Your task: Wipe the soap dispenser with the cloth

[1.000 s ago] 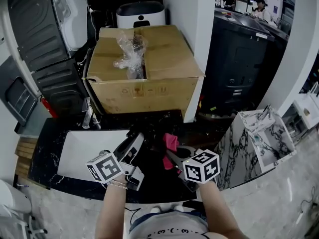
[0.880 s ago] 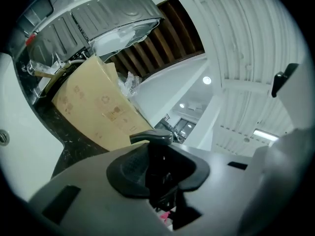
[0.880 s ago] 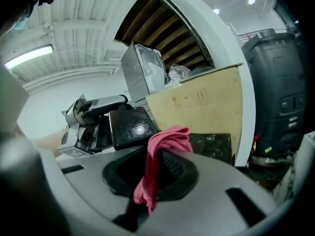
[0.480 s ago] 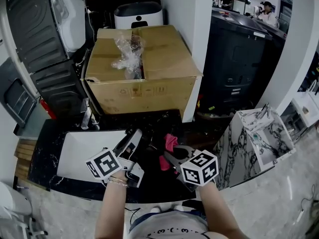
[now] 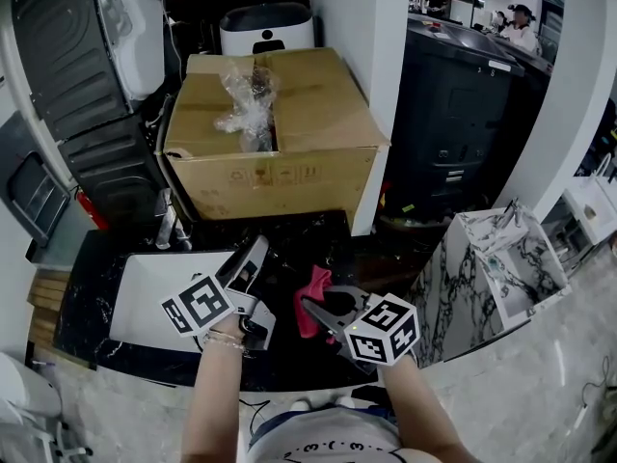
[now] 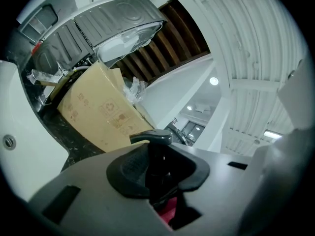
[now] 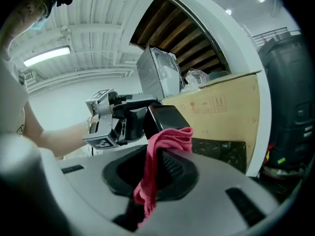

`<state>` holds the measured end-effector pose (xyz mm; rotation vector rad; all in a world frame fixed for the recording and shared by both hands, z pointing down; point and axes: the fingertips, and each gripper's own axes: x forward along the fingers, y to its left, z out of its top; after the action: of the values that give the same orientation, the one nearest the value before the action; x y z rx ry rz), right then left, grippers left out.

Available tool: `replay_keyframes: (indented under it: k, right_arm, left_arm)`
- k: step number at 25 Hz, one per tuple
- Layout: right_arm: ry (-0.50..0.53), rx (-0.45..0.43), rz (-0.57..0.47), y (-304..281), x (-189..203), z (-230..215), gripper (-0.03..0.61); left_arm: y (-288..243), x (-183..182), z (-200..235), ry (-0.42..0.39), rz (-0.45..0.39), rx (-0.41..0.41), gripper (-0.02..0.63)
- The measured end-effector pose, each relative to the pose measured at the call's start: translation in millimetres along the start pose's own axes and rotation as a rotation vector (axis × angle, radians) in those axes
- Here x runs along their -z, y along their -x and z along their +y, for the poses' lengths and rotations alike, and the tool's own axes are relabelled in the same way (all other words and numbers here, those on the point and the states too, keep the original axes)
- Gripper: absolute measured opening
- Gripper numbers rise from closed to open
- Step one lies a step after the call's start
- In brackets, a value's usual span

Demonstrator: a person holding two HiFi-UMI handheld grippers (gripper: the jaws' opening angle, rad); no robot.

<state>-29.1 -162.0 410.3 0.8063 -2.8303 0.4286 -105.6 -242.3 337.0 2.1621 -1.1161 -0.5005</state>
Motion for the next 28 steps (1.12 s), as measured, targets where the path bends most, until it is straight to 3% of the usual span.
replay_keyframes:
  k: [3,8,12,16,22,28]
  right_arm:
    - [-0.024,0.022,-0.001,-0.9,2.7,-8.2,0.051]
    - [0.011,0.071,0.007,-8.6,2.0,-28.0,0.051]
    - [0.098,0.053,0.043,-13.3,0.7,-25.5,0.049]
    - [0.123,0.018,0.064,-20.2,0.0,-15.5,0.049]
    - [0.150,-0.039,0.090,-29.9,4.9,5.9,0.049]
    - [0.191,-0.070,0.102,-30.0,4.4,17.4,0.049]
  left_arm:
    - [5.5,-1.2,-4.1,0.024,-0.005,0.011,0.106]
    - [9.0,-0.8,-14.3,0.163,0.024,0.052,0.106]
    - [9.5,3.0,-12.8,0.233,0.073,0.030,0.107]
    - [11.3,-3.3,-6.2,0.257,0.058,0.014,0.107]
    - [9.0,-10.3,0.3,0.223,0.045,-0.013,0.107]
    - [4.8,-12.7,6.6,0.118,0.044,-0.046,0.106]
